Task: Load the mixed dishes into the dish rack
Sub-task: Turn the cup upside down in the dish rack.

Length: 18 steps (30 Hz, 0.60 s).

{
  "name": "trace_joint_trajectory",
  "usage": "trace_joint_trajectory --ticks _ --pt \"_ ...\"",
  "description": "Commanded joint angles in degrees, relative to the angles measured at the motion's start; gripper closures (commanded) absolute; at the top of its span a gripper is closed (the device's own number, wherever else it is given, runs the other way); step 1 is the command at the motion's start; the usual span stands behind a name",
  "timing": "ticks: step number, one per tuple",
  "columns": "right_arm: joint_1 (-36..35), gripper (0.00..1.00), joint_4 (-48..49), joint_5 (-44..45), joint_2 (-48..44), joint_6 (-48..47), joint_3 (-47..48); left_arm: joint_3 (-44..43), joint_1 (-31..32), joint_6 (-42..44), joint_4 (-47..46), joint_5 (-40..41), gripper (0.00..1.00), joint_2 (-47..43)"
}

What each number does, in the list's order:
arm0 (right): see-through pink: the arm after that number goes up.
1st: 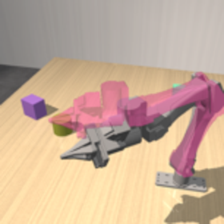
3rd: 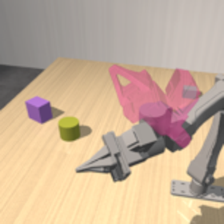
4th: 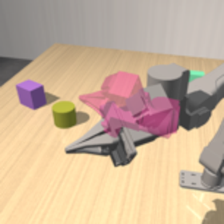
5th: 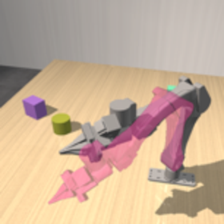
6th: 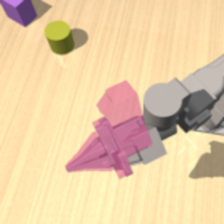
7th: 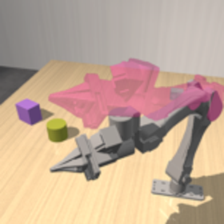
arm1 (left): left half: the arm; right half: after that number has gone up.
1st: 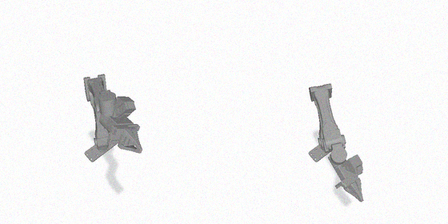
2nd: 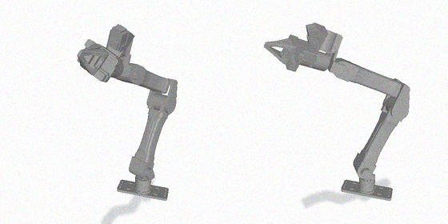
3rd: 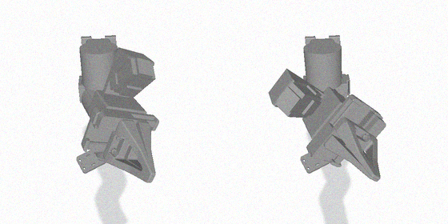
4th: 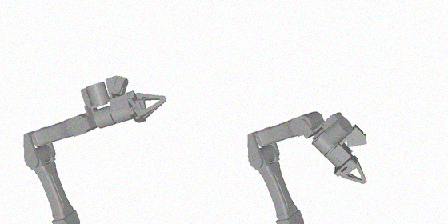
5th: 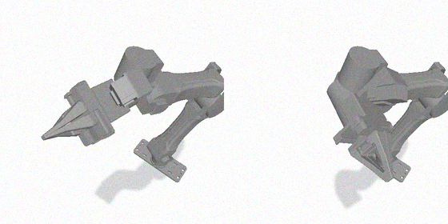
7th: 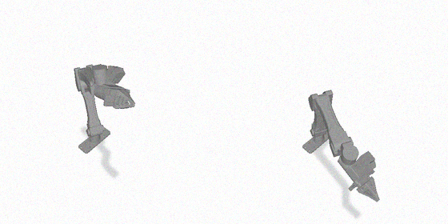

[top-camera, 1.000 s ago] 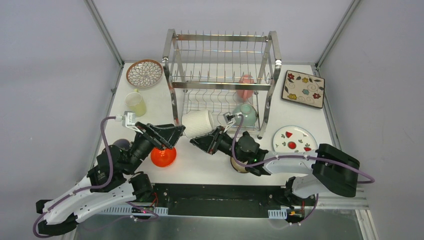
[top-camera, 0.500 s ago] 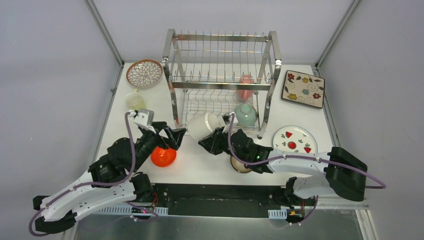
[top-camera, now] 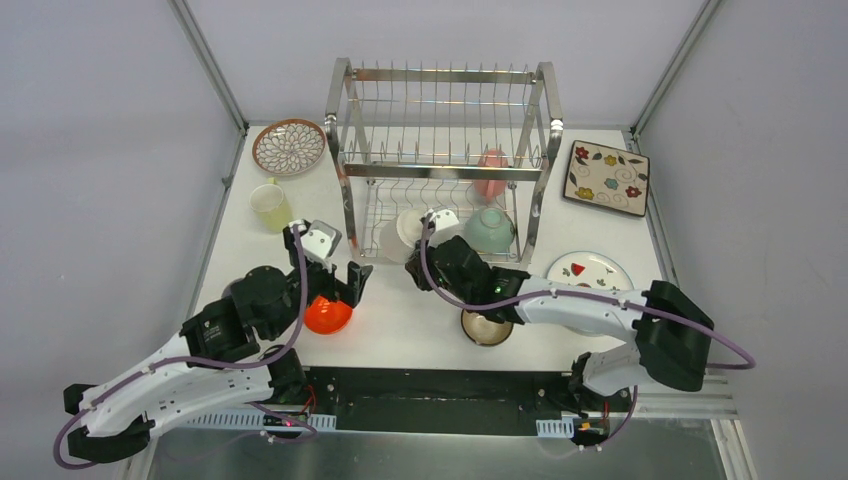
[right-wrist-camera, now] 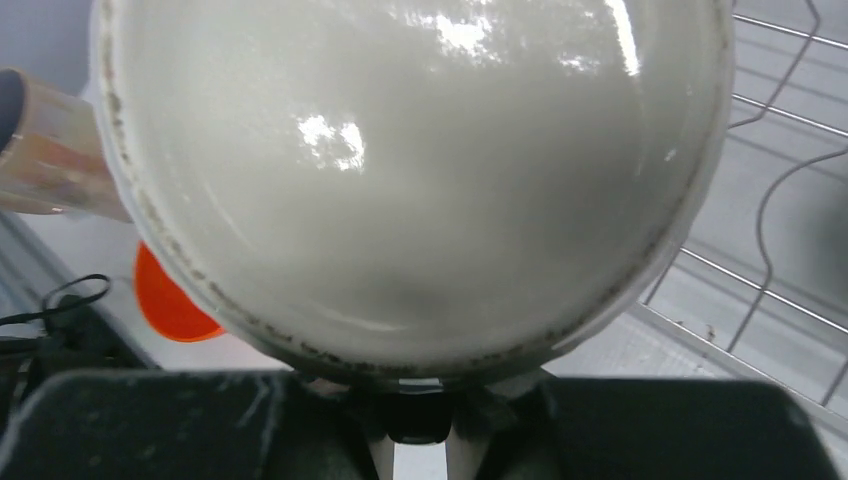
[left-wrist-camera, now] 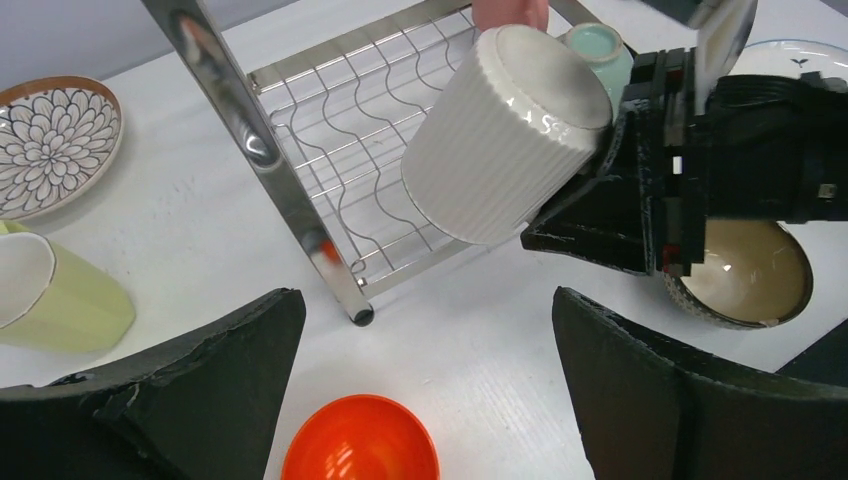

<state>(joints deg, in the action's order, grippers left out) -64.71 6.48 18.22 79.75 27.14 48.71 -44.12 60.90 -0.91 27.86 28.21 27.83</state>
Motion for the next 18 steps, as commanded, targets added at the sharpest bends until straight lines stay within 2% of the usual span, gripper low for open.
trace_joint_trajectory --ticks 1,11,18 --pt "1.2 1.0 0.7 3.6 2.1 -7.3 6.5 -3.7 -0.2 3.7 1.3 -1.4 0.01 -1.7" --pt "4.7 1.0 -3.8 6.2 10.7 -14.7 14.1 -2.4 -0.2 7.8 3.8 4.9 0.01 -5.0" --pt "8.0 1.0 -6.2 6.9 16.8 -17.4 19.4 -1.8 -0.2 8.7 4.1 5.4 0.01 -6.1"
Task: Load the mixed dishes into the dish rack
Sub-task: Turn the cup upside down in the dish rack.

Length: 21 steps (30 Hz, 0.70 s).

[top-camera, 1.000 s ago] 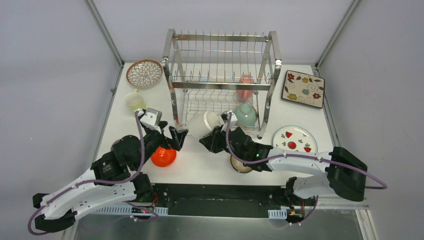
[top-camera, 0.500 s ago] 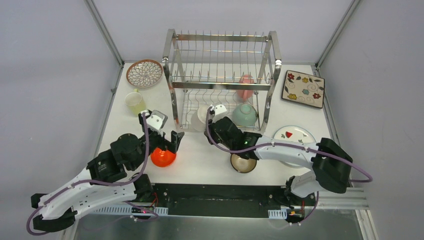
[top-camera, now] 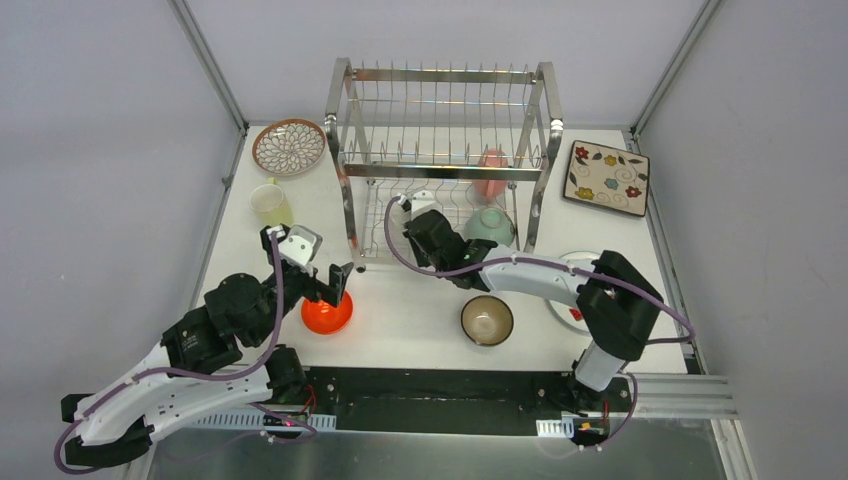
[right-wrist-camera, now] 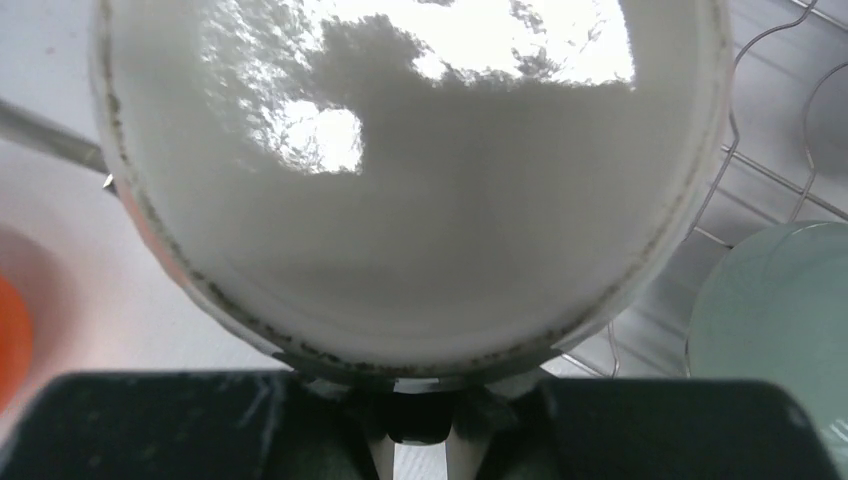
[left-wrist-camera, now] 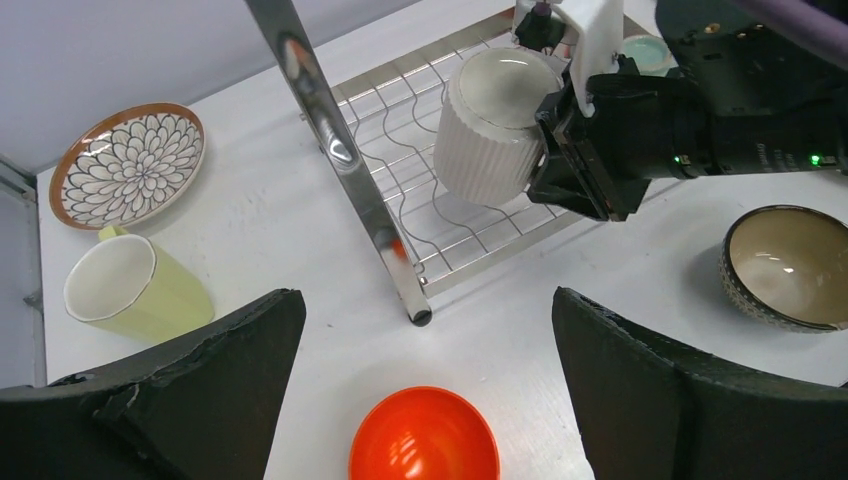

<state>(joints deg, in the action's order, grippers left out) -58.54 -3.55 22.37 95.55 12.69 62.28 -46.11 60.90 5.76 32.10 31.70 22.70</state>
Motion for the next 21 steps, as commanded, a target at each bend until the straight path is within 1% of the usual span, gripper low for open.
trace_joint_trajectory --ticks 1,4,10,17,21 --pt "2.5 1.0 3.8 2.6 1.8 -3.0 6.5 0.2 -0.1 2.2 -0.1 1.9 0.01 -1.1" --pt "3.8 1.0 2.3 2.4 3.6 -3.4 8.0 0.2 -0.1 2.3 0.0 1.9 0.01 -1.2" --pt "7.0 1.0 3.1 2.0 6.6 -3.3 10.4 0.4 -0.2 2.2 0.5 0.7 0.01 -2.5" --pt "9.2 1.0 3.1 5.8 13.7 -4.4 16.8 0.5 -0.2 2.1 1.0 0.5 0.01 -3.9" --pt "10.4 1.0 3.0 8.9 15.7 -2.2 18.8 0.8 -0.1 1.9 1.1 -0.6 0.01 -4.2"
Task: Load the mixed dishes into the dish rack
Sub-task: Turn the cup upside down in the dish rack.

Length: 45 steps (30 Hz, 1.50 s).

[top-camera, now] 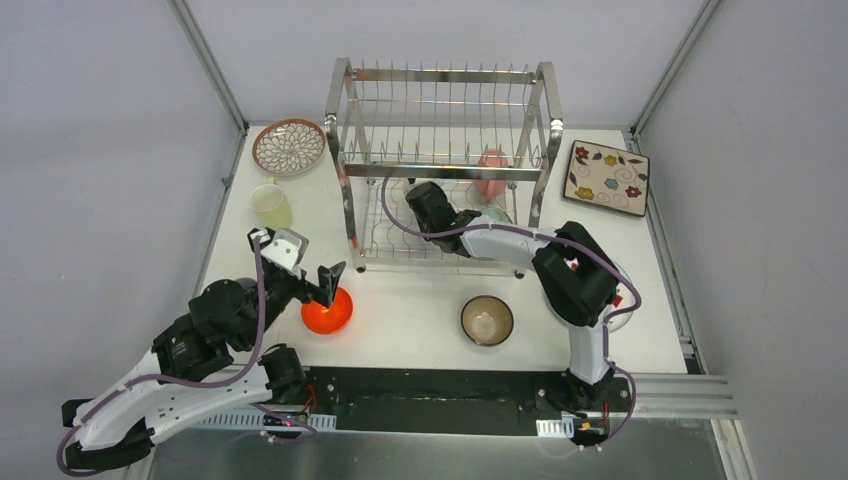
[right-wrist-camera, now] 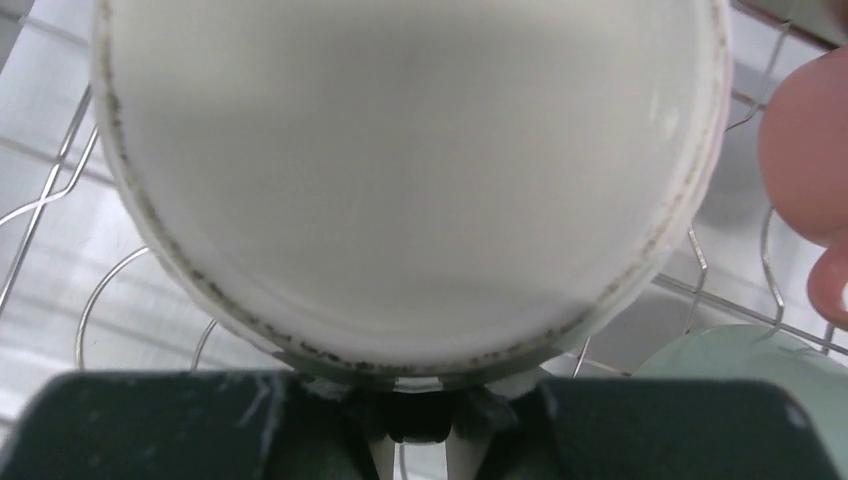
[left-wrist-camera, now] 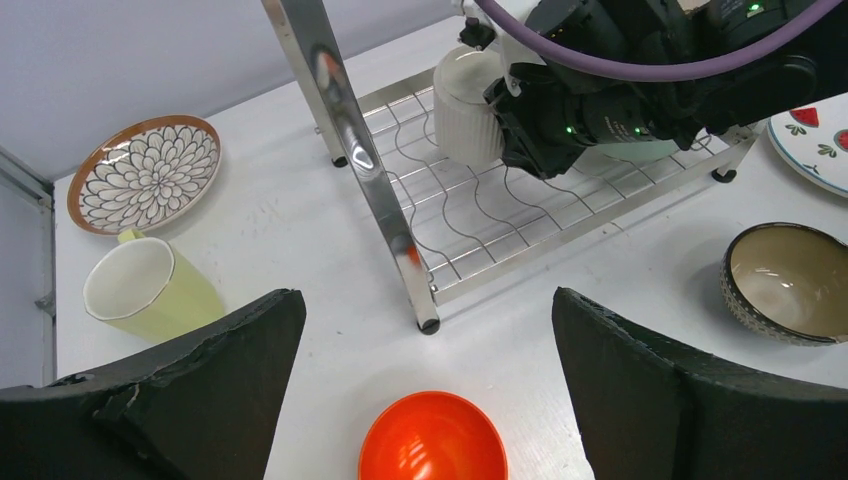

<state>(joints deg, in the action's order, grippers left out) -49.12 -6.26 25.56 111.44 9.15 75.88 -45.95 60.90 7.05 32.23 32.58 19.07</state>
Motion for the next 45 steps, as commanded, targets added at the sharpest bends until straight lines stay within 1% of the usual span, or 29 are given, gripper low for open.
trace_joint_trajectory --ticks 1,4,7,12,17,22,23,26,28,33,39,45 --pt "1.3 1.0 5.1 6.9 0.3 2.3 6.0 0.6 -0.1 0.6 1.0 -1.6 0.01 -0.5" --pt "2.0 1.0 4.2 9.7 1.7 4.4 7.7 0.4 -0.2 0.6 1.1 -1.8 0.01 -0.3" --pt "2.4 0.97 3.8 12.9 3.3 5.4 9.3 0.4 -0.1 0.6 1.2 -2.3 0.01 -0.2" --pt "3.8 0.97 0.0 14.7 6.3 7.4 13.1 0.4 -0.1 0.6 1.2 -2.4 0.01 -0.4" --pt "4.5 0.91 -1.1 17.6 7.1 9.5 13.2 0.4 -0.1 0.5 1.3 -2.9 0.01 -0.3" --pt "5.3 0.88 -2.2 19.0 7.2 10.9 12.9 0.4 -0.2 0.5 1.3 -3.2 0.01 -0.1" --pt "5.4 0.86 -2.3 19.4 7.2 11.0 13.0 0.4 -0.2 0.5 1.3 -3.2 0.01 0.0" --pt "5.4 0.76 -2.7 19.9 7.3 11.3 13.1 0.4 -0.2 0.6 1.2 -3.1 0.01 -0.1" --pt "5.4 0.72 -3.7 19.8 7.5 11.6 13.5 0.5 -0.2 0.6 1.3 -3.1 0.01 -0.1" --pt "5.4 0.72 -5.1 19.6 6.7 12.2 13.3 0.4 -0.2 0.7 1.2 -3.1 0.01 -0.1" --pt "5.4 0.79 -5.5 20.1 6.0 12.3 12.7 0.5 -0.2 0.6 1.3 -3.4 0.01 -0.1" --pt "5.4 0.79 -5.9 21.1 5.9 12.1 12.5 0.3 -0.2 0.6 1.3 -3.2 0.01 0.2"
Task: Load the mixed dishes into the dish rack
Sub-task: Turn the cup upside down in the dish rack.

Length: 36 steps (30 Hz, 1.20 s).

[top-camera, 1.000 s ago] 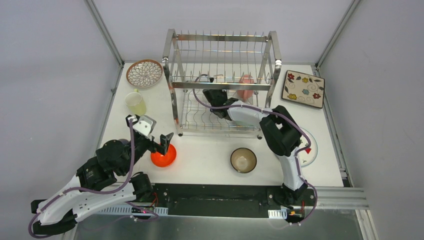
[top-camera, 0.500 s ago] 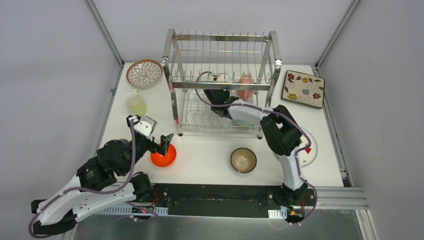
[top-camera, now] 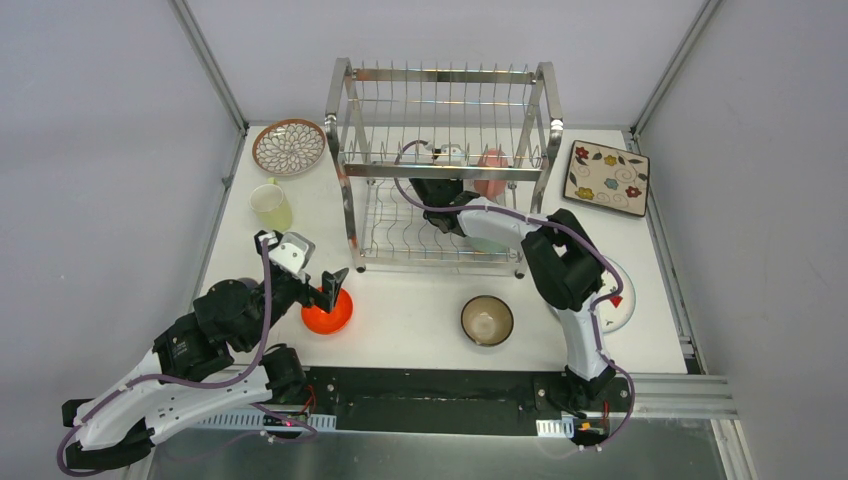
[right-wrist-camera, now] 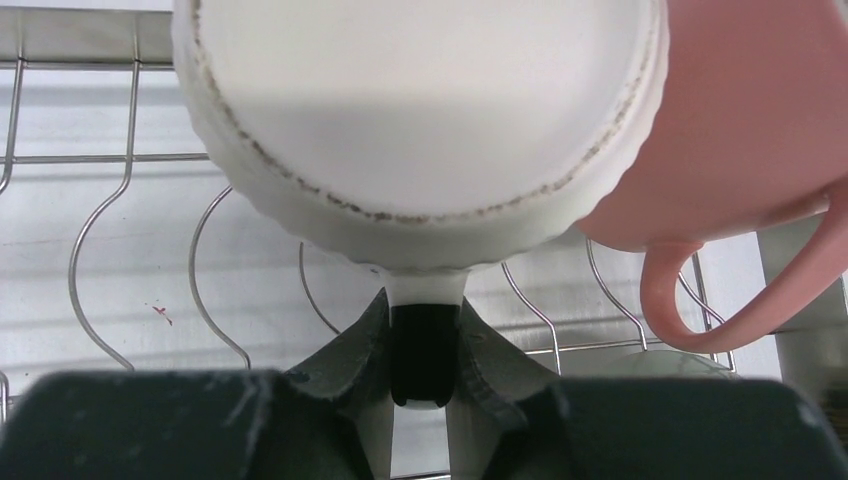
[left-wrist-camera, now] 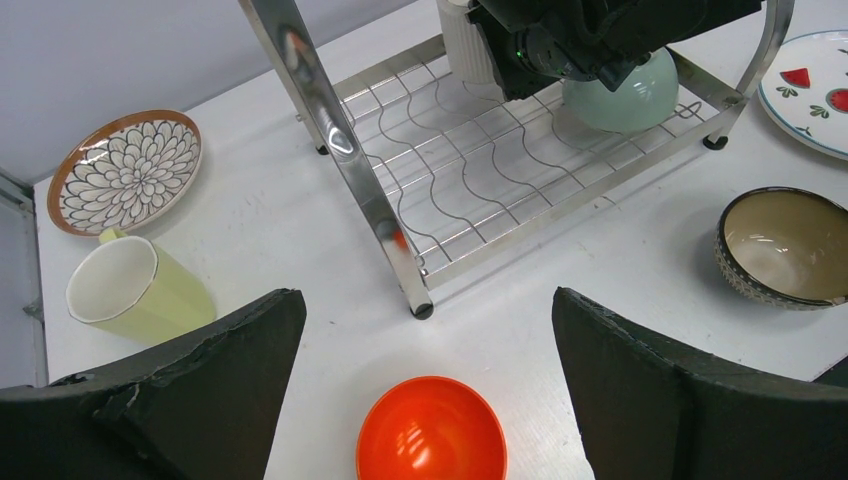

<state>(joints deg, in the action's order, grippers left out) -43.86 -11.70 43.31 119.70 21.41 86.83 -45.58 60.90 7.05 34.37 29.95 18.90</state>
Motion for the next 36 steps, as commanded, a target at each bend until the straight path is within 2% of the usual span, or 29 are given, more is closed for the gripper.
trace_joint_trajectory --ticks 1,10,16,19,23,31,36 --pt "0.2 0.78 -0.4 3.4 -2.4 0.0 1.3 0.0 -0.2 0.6 -0.8 -0.6 0.01 0.2" --pt "0.4 0.75 1.0 0.6 -1.5 -0.8 0.7 0.3 -0.1 0.5 -0.8 0.1 0.01 0.3" --pt "0.4 0.58 0.3 -1.2 -3.7 -0.6 -1.4 0.2 -0.2 0.4 -0.7 -0.1 0.01 1.1" --pt "0.4 0.53 0.3 -3.7 -6.0 -0.7 -3.1 0.3 -0.2 0.4 -0.8 0.3 0.01 1.0" --pt "-0.2 0.51 -3.8 -10.2 -8.3 -4.0 -3.3 0.4 -0.2 0.5 -0.7 0.9 0.01 1.0" --pt "-3.5 0.51 -12.1 -14.3 -11.4 -9.7 -4.7 0.3 -0.2 0.9 -0.7 1.8 0.01 1.0" --pt "-6.4 0.51 -19.9 -13.1 -11.6 -10.9 -3.8 0.3 -0.2 0.7 -0.5 4.0 0.01 0.5"
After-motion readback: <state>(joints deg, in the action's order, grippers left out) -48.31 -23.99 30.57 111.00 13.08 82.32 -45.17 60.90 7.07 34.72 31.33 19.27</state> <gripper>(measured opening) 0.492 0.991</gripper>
